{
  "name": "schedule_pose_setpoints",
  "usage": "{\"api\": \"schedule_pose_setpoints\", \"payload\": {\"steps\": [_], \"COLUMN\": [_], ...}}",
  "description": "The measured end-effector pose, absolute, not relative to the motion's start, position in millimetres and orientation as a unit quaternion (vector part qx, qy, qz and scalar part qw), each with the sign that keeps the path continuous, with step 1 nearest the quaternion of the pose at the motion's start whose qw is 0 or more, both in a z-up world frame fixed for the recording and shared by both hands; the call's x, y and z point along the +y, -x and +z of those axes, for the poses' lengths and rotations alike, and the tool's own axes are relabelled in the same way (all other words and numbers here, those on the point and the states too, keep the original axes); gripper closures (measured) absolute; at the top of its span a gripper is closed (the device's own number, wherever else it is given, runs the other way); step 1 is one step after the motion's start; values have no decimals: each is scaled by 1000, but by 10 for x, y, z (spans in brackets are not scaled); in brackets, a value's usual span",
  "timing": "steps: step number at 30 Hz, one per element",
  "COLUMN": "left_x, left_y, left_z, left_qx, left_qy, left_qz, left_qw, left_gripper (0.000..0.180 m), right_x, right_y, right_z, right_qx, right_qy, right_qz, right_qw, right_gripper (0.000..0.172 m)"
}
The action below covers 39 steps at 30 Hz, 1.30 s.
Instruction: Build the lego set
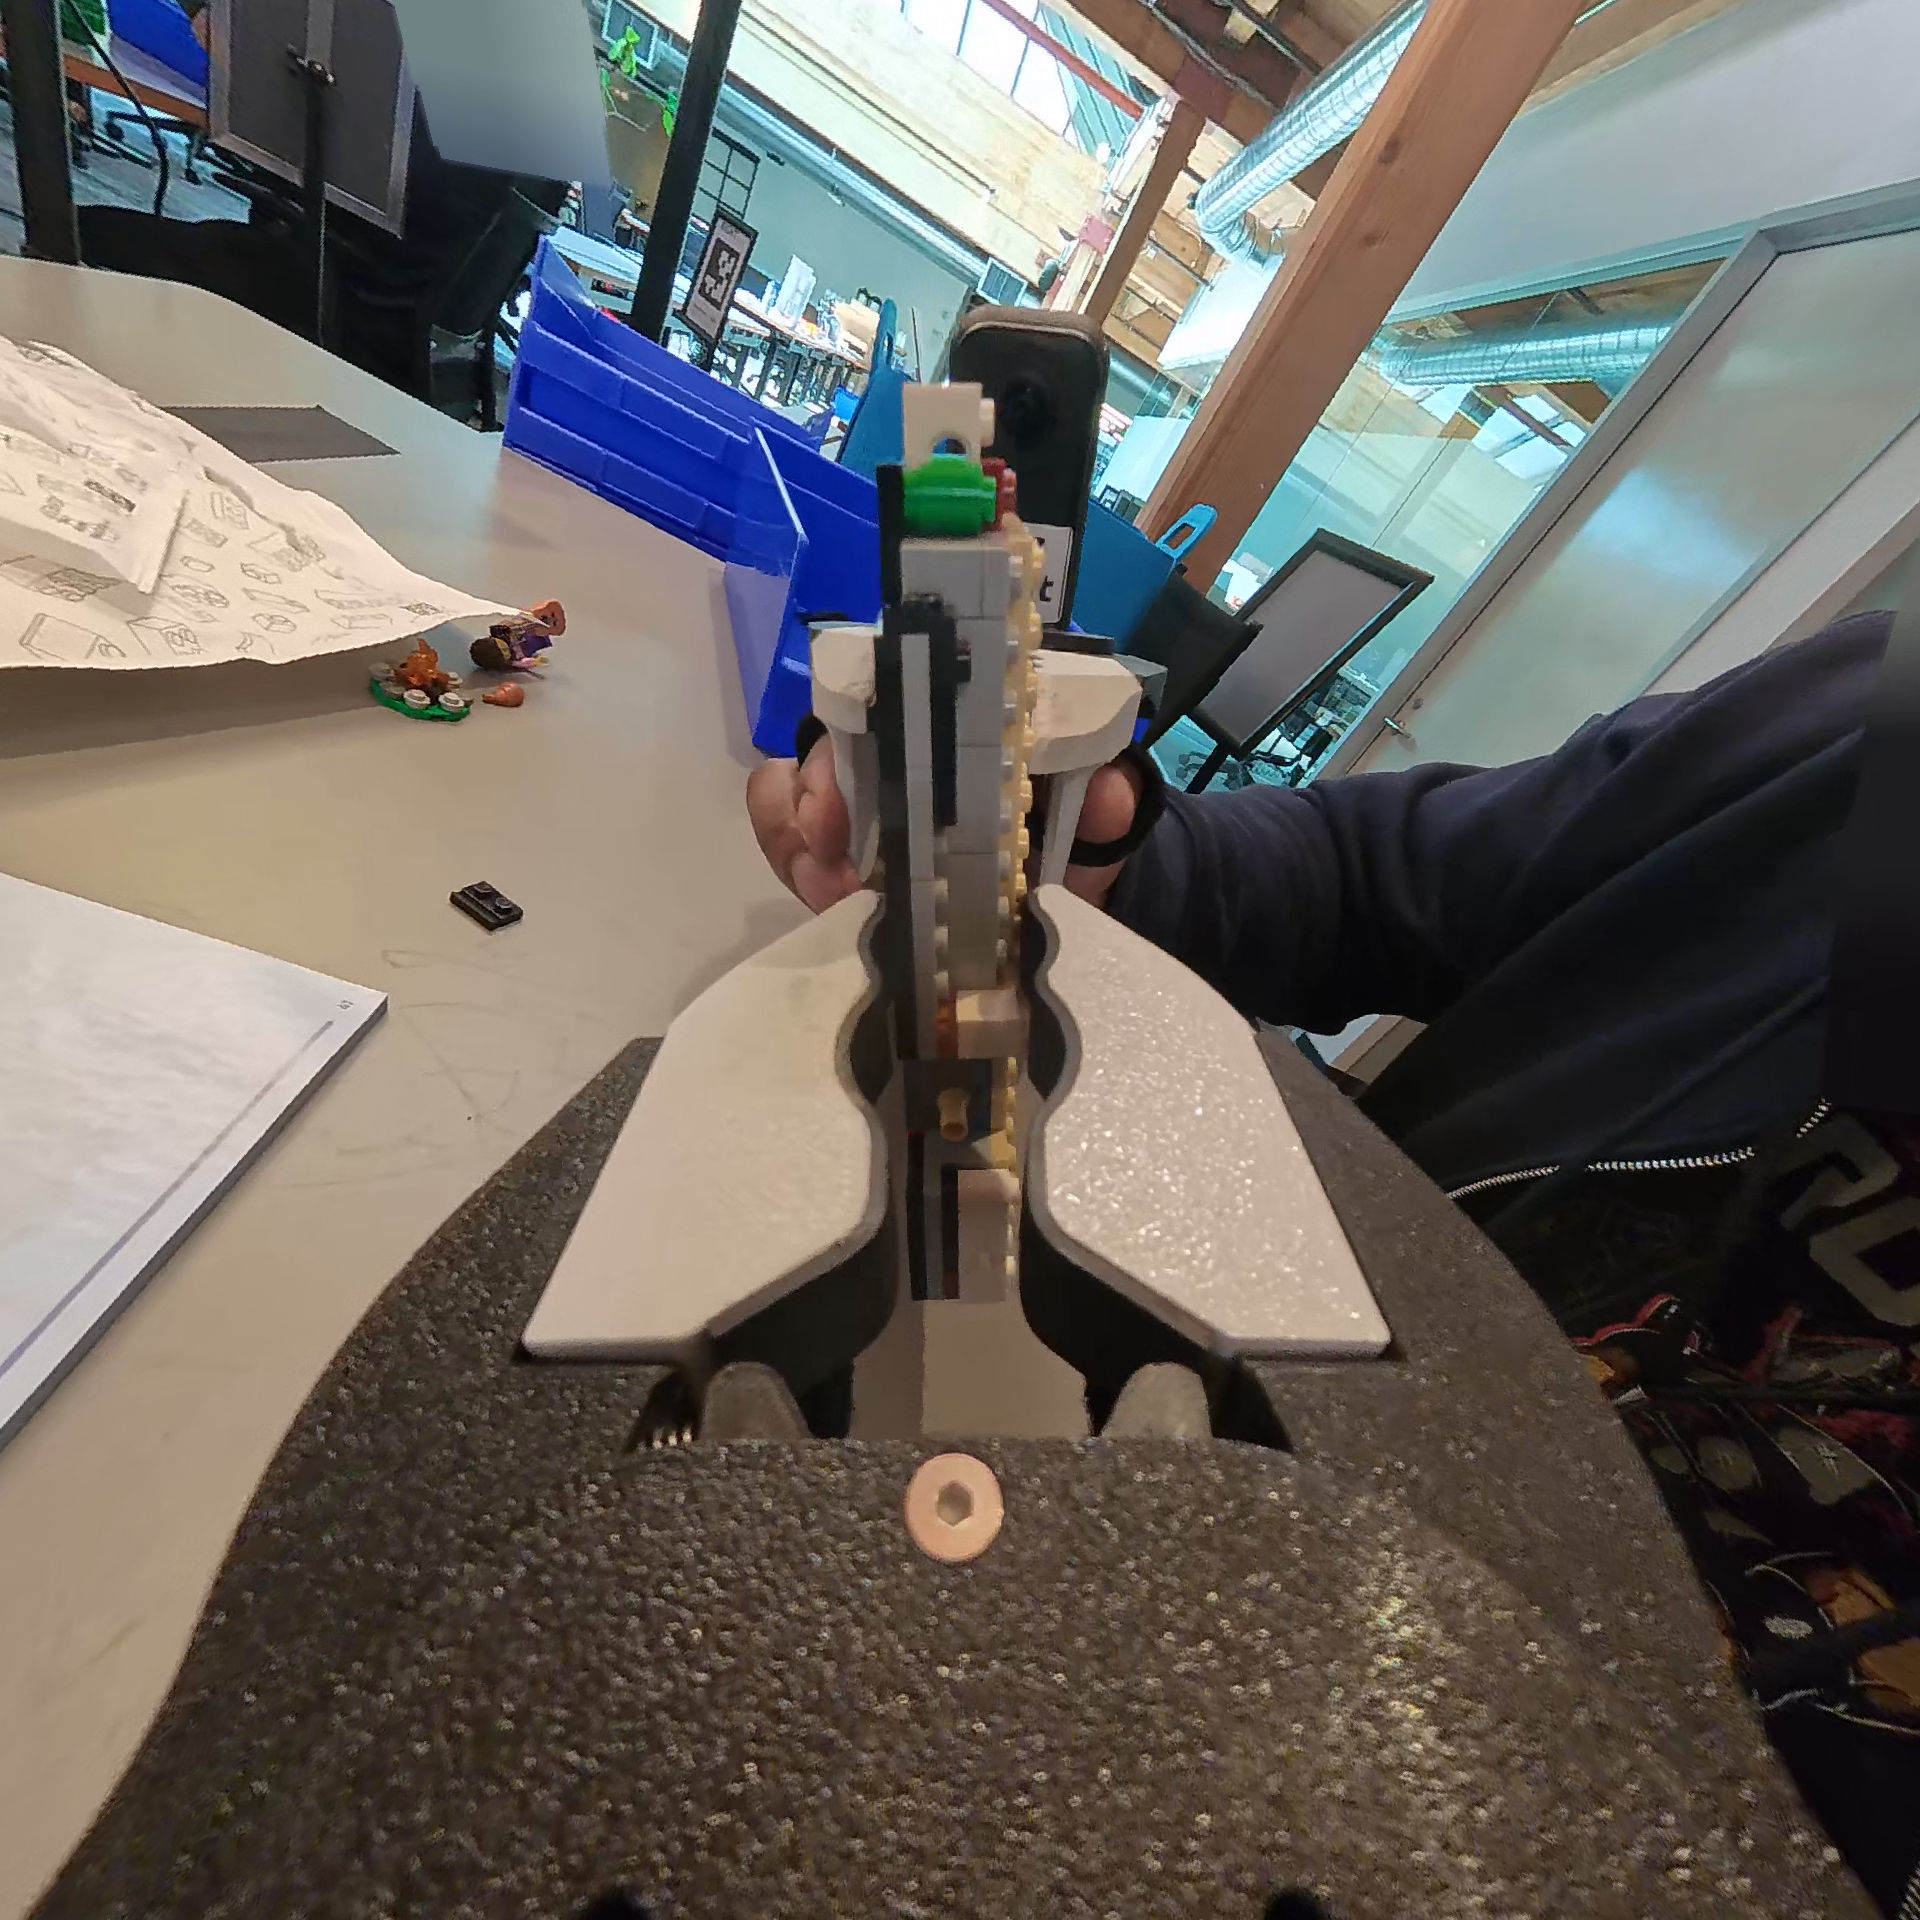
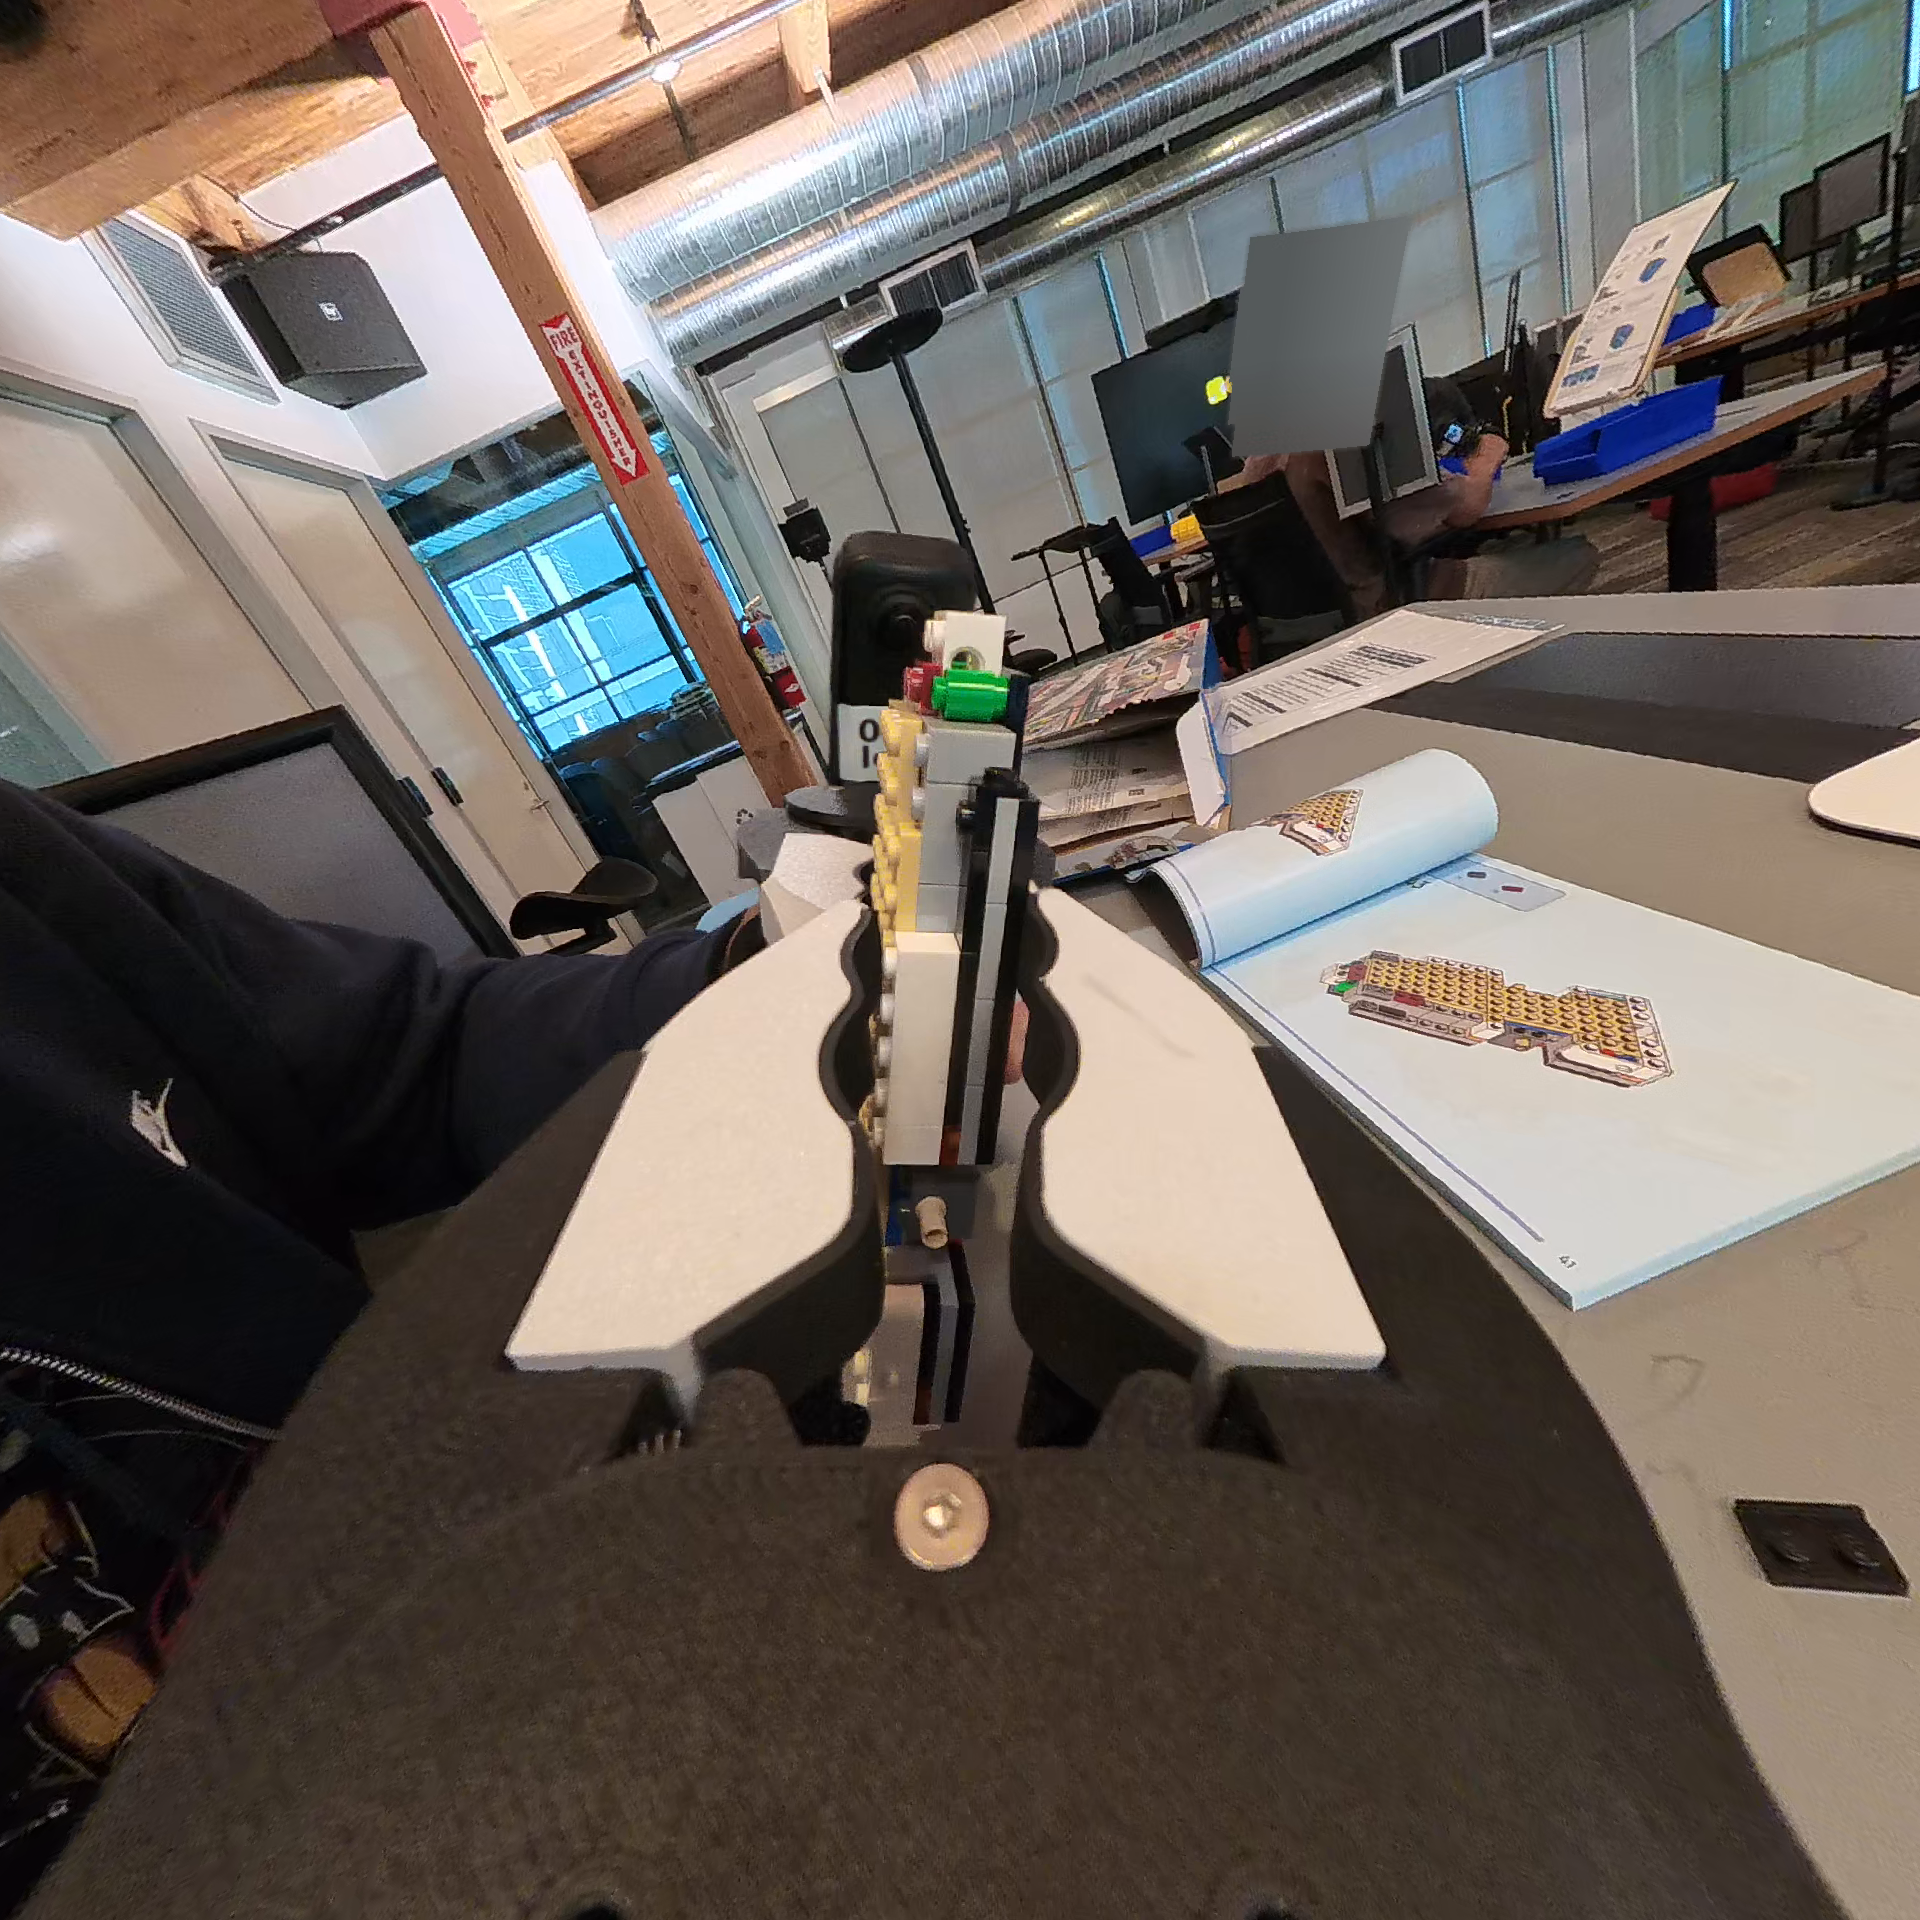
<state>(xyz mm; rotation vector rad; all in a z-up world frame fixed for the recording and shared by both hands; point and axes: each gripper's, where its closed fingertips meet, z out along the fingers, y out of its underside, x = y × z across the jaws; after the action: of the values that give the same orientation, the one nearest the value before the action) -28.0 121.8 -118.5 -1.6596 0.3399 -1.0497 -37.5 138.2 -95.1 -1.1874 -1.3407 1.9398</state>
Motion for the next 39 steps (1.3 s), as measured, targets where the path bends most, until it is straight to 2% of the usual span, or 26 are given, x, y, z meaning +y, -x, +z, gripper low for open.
{"api": "schedule_pose_setpoints", "payload": {"steps": [2, 5, 8, 10, 13, 39], "left_x": [1223, 1254, 1280, 1298, 1279, 1201], "left_y": [287, 335, 407, 438, 439, 311], "left_z": [-1193, -1154, -1083, -1074, -1055, -1036], "left_qx": [143, 130, 114, 106, 111, 157], "left_qy": [700, 696, 686, 685, 675, 679], "left_qz": [-441, -435, -428, -422, -422, -411], "left_qw": [543, 556, 578, 585, 596, 588], "left_gripper": [157, 139, 136, 137, 155, 158], "right_x": [1393, 1414, 1378, 1339, 1297, 1280], "right_y": [378, 389, 406, 414, 425, 368], "right_z": [-962, -985, -1030, -1047, -1080, -922], "right_qx": [-489, -487, -496, -500, -513, -512], "right_qy": [439, 445, 449, 448, 448, 422], "right_qz": [712, 712, 704, 702, 691, 700], "right_qw": [246, 242, 239, 237, 243, 266], "right_gripper": [146, 147, 147, 148, 148, 146]}}
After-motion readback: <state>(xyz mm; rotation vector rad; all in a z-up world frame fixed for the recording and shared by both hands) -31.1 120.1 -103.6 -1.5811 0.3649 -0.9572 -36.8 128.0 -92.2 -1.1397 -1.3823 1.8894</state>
